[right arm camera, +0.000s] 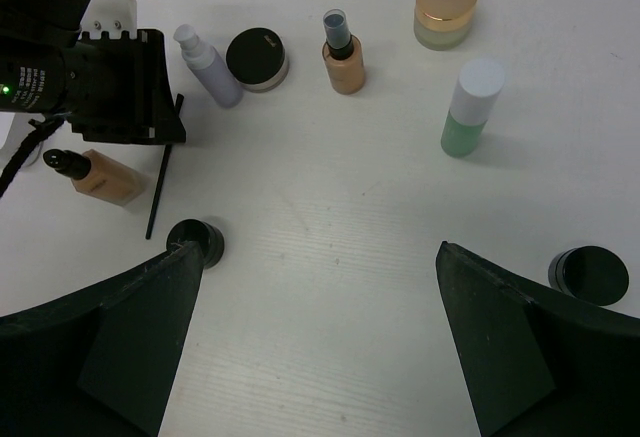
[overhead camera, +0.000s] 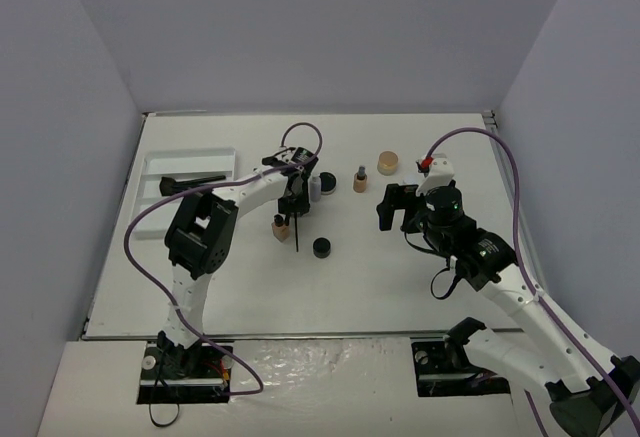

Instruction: Organize the makeup

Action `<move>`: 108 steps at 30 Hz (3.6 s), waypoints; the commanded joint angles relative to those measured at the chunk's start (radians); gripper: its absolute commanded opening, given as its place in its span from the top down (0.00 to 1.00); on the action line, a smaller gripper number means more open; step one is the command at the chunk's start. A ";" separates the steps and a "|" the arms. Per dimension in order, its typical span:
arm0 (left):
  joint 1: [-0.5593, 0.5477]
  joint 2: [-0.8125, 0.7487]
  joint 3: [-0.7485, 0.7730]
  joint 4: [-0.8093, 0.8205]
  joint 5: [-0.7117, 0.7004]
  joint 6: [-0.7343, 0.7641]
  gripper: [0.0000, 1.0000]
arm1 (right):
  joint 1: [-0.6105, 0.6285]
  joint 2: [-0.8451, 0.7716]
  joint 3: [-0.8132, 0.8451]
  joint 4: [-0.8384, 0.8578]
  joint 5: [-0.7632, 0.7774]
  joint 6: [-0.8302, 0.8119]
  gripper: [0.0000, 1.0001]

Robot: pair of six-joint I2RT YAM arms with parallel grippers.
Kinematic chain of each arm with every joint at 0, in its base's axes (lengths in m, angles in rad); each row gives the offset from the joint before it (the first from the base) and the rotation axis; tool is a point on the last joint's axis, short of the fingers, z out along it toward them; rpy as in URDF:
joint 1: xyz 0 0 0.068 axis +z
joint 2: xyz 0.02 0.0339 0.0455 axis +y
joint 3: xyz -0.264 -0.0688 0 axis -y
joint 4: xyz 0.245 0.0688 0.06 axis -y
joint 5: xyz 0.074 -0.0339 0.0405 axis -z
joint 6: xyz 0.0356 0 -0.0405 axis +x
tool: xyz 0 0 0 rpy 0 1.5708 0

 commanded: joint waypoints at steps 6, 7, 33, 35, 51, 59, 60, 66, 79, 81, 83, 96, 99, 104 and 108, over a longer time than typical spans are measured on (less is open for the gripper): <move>0.010 -0.013 -0.021 0.033 -0.012 -0.038 0.96 | -0.007 0.004 0.005 0.040 0.015 -0.016 0.00; 0.012 -0.014 -0.016 0.033 -0.010 -0.038 0.98 | -0.009 0.003 0.006 0.040 0.015 -0.016 0.00; 0.245 -0.438 0.075 0.119 0.201 -0.204 1.00 | -0.016 -0.010 0.037 0.036 0.022 -0.036 0.00; 0.289 -0.479 0.022 0.154 0.173 -0.235 1.00 | -0.016 -0.008 0.039 0.035 0.021 -0.036 0.00; 0.667 -0.580 -0.366 0.418 -0.124 -0.655 1.00 | -0.021 -0.018 0.022 0.035 0.027 -0.030 0.00; 0.728 -0.471 -0.361 0.452 -0.200 -0.762 1.00 | -0.026 -0.024 0.010 0.036 0.042 -0.034 0.00; 0.730 -0.467 -0.359 0.452 -0.202 -0.764 1.00 | -0.027 -0.024 0.009 0.036 0.042 -0.034 0.00; 0.748 -0.403 -0.339 0.456 -0.220 -0.782 1.00 | -0.035 -0.015 0.011 0.035 0.049 -0.041 0.00; 0.753 -0.312 -0.296 0.458 -0.229 -0.801 0.83 | -0.041 -0.002 0.015 0.032 0.044 -0.044 0.00; 0.753 -0.309 -0.296 0.455 -0.226 -0.804 0.80 | -0.042 -0.003 0.017 0.033 0.042 -0.044 0.00; 0.753 -0.308 -0.298 0.453 -0.221 -0.804 0.78 | -0.042 -0.006 0.017 0.031 0.042 -0.045 0.00; 0.691 -0.509 -0.250 0.431 0.027 -0.298 0.38 | -0.042 0.000 0.026 0.027 0.028 -0.057 0.00; 0.597 -0.587 -0.242 0.339 0.068 -0.071 0.24 | -0.042 0.011 0.037 0.028 0.020 -0.065 0.00; 0.415 -0.670 -0.263 0.225 0.156 0.160 0.12 | -0.043 0.026 0.051 0.029 0.007 -0.075 0.00; 0.255 -0.725 -0.278 0.125 0.184 0.267 0.08 | -0.043 0.024 0.057 0.029 -0.002 -0.080 0.00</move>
